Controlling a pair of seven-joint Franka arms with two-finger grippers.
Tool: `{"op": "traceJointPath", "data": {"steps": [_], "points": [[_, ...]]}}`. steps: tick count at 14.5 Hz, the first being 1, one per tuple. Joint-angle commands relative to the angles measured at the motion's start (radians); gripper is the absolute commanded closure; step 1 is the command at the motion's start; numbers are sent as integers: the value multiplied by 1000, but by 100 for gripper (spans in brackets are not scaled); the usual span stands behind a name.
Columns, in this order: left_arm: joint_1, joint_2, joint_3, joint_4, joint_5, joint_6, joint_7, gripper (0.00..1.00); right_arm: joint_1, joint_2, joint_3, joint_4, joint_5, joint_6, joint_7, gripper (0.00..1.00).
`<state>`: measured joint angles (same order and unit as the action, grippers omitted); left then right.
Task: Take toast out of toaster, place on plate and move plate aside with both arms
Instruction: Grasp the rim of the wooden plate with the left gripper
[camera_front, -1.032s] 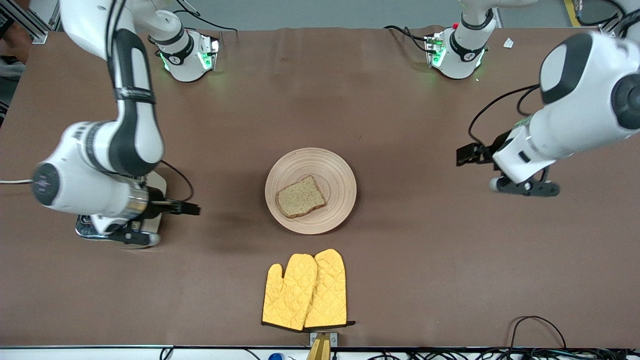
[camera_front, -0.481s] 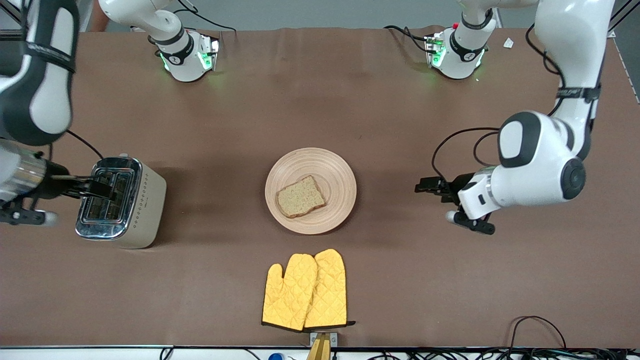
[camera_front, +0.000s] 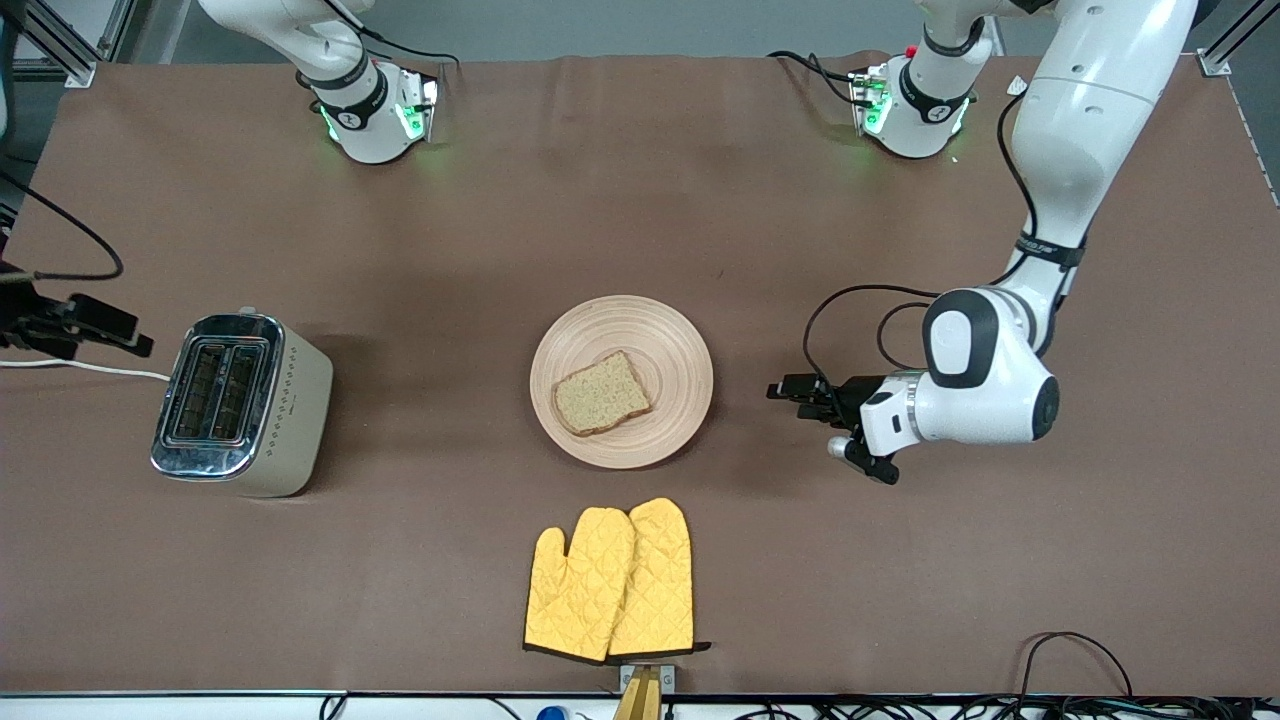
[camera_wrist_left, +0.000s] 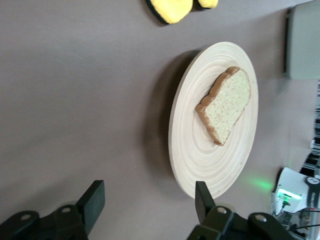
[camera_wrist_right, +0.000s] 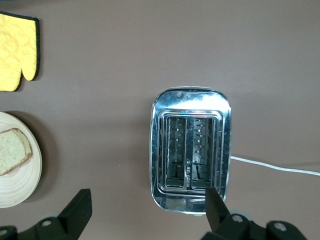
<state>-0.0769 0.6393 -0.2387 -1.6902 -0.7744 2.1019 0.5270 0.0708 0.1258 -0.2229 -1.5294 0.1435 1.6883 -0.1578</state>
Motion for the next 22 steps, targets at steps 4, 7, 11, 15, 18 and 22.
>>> {"op": "traceJointPath", "data": {"steps": [4,7,11,15,18,22], "points": [[-1,31,-63,-54,-88,131,68,35,-91,-140,99,-61,-103,-74,69,0],[-3,43,-93,-80,-89,185,68,39,-193,-143,215,-57,-105,-105,66,0],[-15,79,-142,-83,-157,263,68,44,-195,-134,212,-3,-90,-145,58,0],[-38,99,-143,-88,-224,279,70,52,-172,-134,211,17,-108,-147,69,0],[-46,117,-143,-88,-269,279,70,59,-172,-134,209,14,-149,-154,67,0],[-49,141,-143,-88,-313,279,108,67,-149,-138,209,0,-176,-157,92,0]]}}
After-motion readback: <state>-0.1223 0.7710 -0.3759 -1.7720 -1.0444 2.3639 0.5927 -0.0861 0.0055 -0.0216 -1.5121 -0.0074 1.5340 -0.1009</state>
